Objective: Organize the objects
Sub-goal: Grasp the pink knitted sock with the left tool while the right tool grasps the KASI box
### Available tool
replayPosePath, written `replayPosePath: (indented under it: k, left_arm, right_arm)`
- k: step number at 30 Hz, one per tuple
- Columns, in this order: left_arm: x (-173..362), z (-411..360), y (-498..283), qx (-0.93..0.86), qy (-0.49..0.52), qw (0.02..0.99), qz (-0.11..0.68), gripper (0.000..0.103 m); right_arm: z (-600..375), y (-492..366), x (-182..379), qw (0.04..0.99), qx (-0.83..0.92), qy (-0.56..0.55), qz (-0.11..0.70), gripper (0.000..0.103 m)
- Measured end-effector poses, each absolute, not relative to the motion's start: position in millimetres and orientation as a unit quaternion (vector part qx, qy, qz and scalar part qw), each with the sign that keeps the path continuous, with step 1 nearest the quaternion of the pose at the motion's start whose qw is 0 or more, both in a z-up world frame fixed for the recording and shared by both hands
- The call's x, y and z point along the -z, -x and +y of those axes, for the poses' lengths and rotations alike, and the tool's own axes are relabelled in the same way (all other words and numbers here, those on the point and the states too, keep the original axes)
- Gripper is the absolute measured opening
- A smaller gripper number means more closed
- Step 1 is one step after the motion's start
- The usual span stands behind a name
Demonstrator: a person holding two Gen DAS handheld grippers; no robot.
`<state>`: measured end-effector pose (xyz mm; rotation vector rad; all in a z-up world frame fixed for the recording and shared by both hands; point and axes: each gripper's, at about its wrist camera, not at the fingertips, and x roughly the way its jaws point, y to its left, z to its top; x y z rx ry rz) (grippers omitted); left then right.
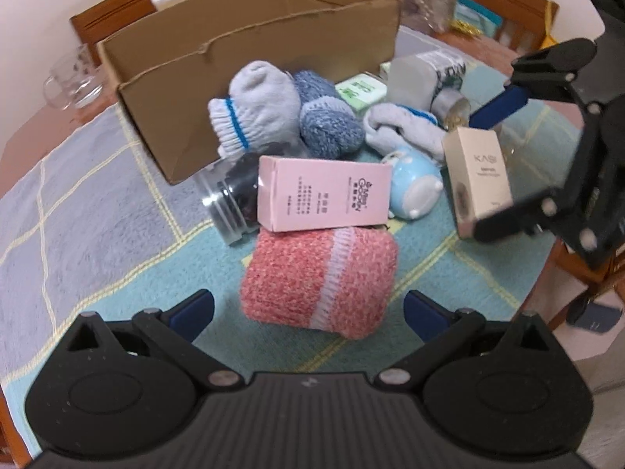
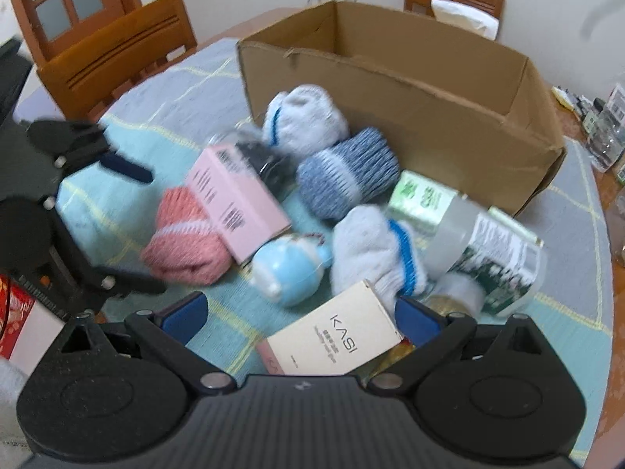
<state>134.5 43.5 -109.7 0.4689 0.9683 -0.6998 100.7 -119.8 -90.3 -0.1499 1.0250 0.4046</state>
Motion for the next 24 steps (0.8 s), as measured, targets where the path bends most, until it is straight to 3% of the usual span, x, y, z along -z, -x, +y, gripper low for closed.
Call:
replayPosePath:
  k: [15, 24]
  left_arm:
    - [131.5, 36.6, -152.4, 0.367, -0.223, 0.774, 0.466, 0.100]
    - [130.6, 26.3, -154.0, 0.379, -0.215, 0.779, 0.452, 0.085]
  right_arm:
    - [-90.3, -86.1, 117.4, 0.817, -0.196, 0.134, 0.526, 0.103]
    - [-92.1, -85.9, 122.8, 0.815, -0.190, 0.127, 0.533, 0.103]
